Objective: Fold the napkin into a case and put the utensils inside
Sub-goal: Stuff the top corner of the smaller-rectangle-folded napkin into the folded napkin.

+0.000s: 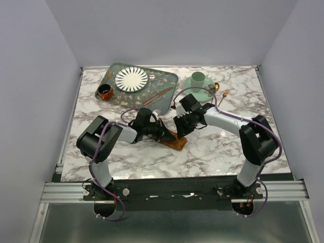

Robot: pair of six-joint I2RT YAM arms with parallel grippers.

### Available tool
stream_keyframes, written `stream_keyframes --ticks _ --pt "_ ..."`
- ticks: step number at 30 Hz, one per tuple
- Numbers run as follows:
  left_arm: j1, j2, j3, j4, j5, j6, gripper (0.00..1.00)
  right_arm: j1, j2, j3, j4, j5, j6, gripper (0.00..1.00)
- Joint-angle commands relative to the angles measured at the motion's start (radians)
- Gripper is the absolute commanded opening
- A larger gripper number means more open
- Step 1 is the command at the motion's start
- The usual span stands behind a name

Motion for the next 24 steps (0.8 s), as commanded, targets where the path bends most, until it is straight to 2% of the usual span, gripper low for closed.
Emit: stream_keyframes --ticks 1,6,9,10,11,24 --pt "-0.005 0.019 0.02 0.015 -0.004 -0.013 0.0 0.017 0.029 0.028 -0.015 0.014 -0.002 0.3" --pt "-0.005 0.031 0.033 0.006 -0.004 -0.006 0.0 0.024 0.038 0.039 -0.02 0.019 -0.002 0.27" --pt "-0.011 0.037 0.04 -0.009 -0.004 0.002 0.0 0.024 0.043 0.044 -0.025 0.02 -0.004 0.16" --pt "-0.014 0.04 0.046 -0.026 -0.005 0.008 0.0 0.024 0.044 0.045 -0.025 0.02 -0.006 0.06" --pt "-0.014 0.046 0.051 -0.026 -0.005 0.013 0.0 0.024 0.044 0.048 -0.029 0.02 -0.009 0.02" --pt "-0.035 0.093 0.083 -0.02 -0.009 0.016 0.0 0.024 -0.023 0.001 -0.012 0.043 0.014 0.01"
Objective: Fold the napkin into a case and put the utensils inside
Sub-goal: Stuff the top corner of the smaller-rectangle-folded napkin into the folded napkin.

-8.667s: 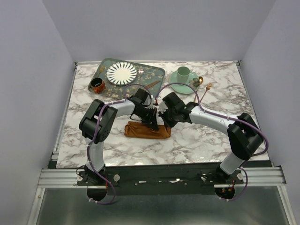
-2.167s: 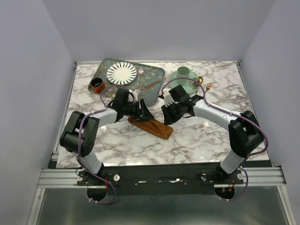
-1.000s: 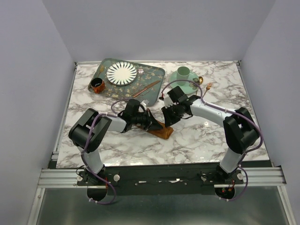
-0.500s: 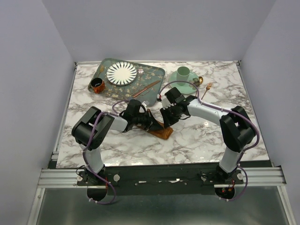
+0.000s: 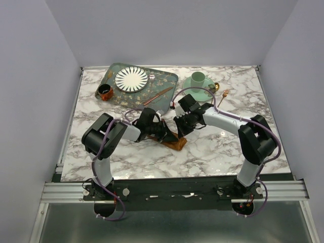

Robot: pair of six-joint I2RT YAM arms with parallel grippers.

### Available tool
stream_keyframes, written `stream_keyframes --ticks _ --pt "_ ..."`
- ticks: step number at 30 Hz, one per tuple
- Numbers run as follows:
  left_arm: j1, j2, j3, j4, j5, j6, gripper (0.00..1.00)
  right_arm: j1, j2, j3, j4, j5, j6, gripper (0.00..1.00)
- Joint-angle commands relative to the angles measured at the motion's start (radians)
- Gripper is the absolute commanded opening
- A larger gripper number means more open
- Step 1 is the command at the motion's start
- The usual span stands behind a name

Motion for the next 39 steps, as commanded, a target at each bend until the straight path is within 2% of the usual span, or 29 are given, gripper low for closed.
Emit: stream_keyframes --ticks 1,24,29,34,39 --pt "-0.015 0.03 0.037 0.003 -0.008 0.01 0.0 0.008 -0.046 -0.016 0.0 0.017 0.013 0.0" --pt "-0.028 0.172 0.07 0.055 -0.022 -0.035 0.0 0.007 0.0 -0.02 0.003 -0.004 0.035 0.01" --pt "-0.018 0.066 0.053 0.061 0.006 -0.02 0.01 0.007 0.002 -0.032 0.001 0.045 0.026 0.01" --pt "0.008 -0.028 0.039 -0.028 0.001 0.023 0.09 0.007 0.0 -0.047 0.005 0.065 0.012 0.01" --pt "0.047 -0.095 0.021 -0.1 0.003 0.051 0.11 0.007 0.0 -0.041 0.006 0.059 0.006 0.01"
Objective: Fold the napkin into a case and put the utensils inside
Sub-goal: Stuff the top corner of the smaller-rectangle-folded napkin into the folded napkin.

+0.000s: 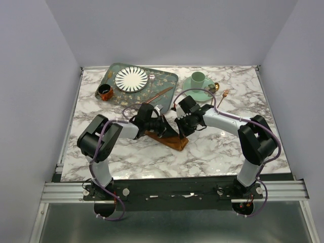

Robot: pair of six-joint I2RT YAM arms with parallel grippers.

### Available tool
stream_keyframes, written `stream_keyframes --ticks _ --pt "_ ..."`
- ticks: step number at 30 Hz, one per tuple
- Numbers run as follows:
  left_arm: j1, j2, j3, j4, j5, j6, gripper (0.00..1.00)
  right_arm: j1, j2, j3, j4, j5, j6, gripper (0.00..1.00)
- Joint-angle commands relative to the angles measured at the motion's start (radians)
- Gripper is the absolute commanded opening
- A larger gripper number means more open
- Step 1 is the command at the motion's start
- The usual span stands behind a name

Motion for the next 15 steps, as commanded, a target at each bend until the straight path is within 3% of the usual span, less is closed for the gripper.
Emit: stream_keyframes --ticks 1,4,10,14,15 --pt "0.044 -0.088 -0.023 -0.115 0.006 0.065 0.11 0.007 0.009 -0.007 0.002 0.01 -0.023 0.01" --pt "0.118 -0.142 -0.014 -0.245 0.005 0.134 0.11 0.007 0.013 -0.001 0.002 -0.04 -0.039 0.01" --pt "0.308 -0.201 0.138 -0.611 -0.038 0.524 0.17 0.016 0.072 0.026 -0.016 -0.093 -0.123 0.01" --pt "0.368 -0.208 0.251 -0.785 -0.06 0.762 0.2 0.03 0.108 0.028 -0.018 -0.067 -0.203 0.02" --pt "0.376 -0.201 0.274 -0.828 -0.058 0.893 0.2 0.038 0.122 0.029 -0.018 -0.056 -0.238 0.02"
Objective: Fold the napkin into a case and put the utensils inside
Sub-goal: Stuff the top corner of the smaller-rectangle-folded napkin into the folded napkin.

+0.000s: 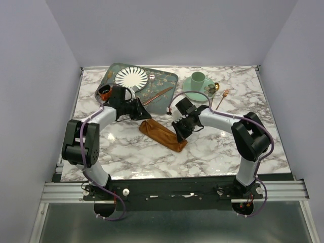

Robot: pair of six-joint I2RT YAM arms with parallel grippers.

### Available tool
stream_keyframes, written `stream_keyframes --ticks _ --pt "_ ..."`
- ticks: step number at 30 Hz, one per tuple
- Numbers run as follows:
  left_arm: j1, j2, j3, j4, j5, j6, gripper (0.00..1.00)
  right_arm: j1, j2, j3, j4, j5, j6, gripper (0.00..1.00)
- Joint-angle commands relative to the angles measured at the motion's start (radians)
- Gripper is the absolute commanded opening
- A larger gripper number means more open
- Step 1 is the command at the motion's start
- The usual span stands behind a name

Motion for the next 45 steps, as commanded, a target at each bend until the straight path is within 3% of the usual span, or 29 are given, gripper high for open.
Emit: stream_keyframes --ticks 1,4,10,20,25,28,31,32,34,39,43,45 --pt "0.05 -0.025 0.139 -0.393 -0.057 0.491 0.23 0.033 0.058 0.018 -0.015 0.026 -0.152 0.02" --pt "0.083 0.002 0.209 -0.51 -0.071 0.704 0.27 0.048 0.076 0.02 -0.027 0.057 -0.23 0.02" --pt "0.181 0.01 0.251 -0.625 0.021 0.872 0.32 0.096 0.044 -0.032 -0.036 0.099 -0.418 0.02" --pt "0.256 -0.111 0.142 -0.697 0.079 1.18 0.34 0.148 -0.029 -0.135 -0.053 0.096 -0.695 0.02" --pt "0.256 -0.201 0.07 -0.719 0.128 1.437 0.36 0.153 -0.074 -0.181 -0.042 0.109 -0.763 0.03" --pt "0.257 -0.287 -0.01 -0.734 0.159 1.635 0.37 0.153 -0.124 -0.167 -0.065 0.096 -0.728 0.12" --pt "0.257 -0.373 -0.089 -0.72 0.199 1.75 0.37 0.149 -0.164 -0.097 -0.137 0.051 -0.63 0.36" --pt "0.256 -0.41 -0.123 -0.701 0.212 1.799 0.38 0.149 -0.193 -0.063 -0.162 0.027 -0.605 0.49" --pt "0.254 -0.442 -0.154 -0.684 0.225 1.846 0.37 0.136 -0.218 -0.032 -0.177 0.004 -0.519 0.58" --pt "0.198 -0.536 -0.237 -0.586 0.228 1.887 0.37 0.05 -0.214 0.098 -0.22 -0.157 -0.38 0.58" --pt "0.049 -0.528 -0.235 -0.501 0.161 1.806 0.36 -0.025 -0.11 0.208 -0.206 -0.286 -0.283 0.52" --pt "-0.044 -0.502 -0.243 -0.44 0.125 1.786 0.35 -0.032 -0.054 0.259 -0.211 -0.317 -0.251 0.44"
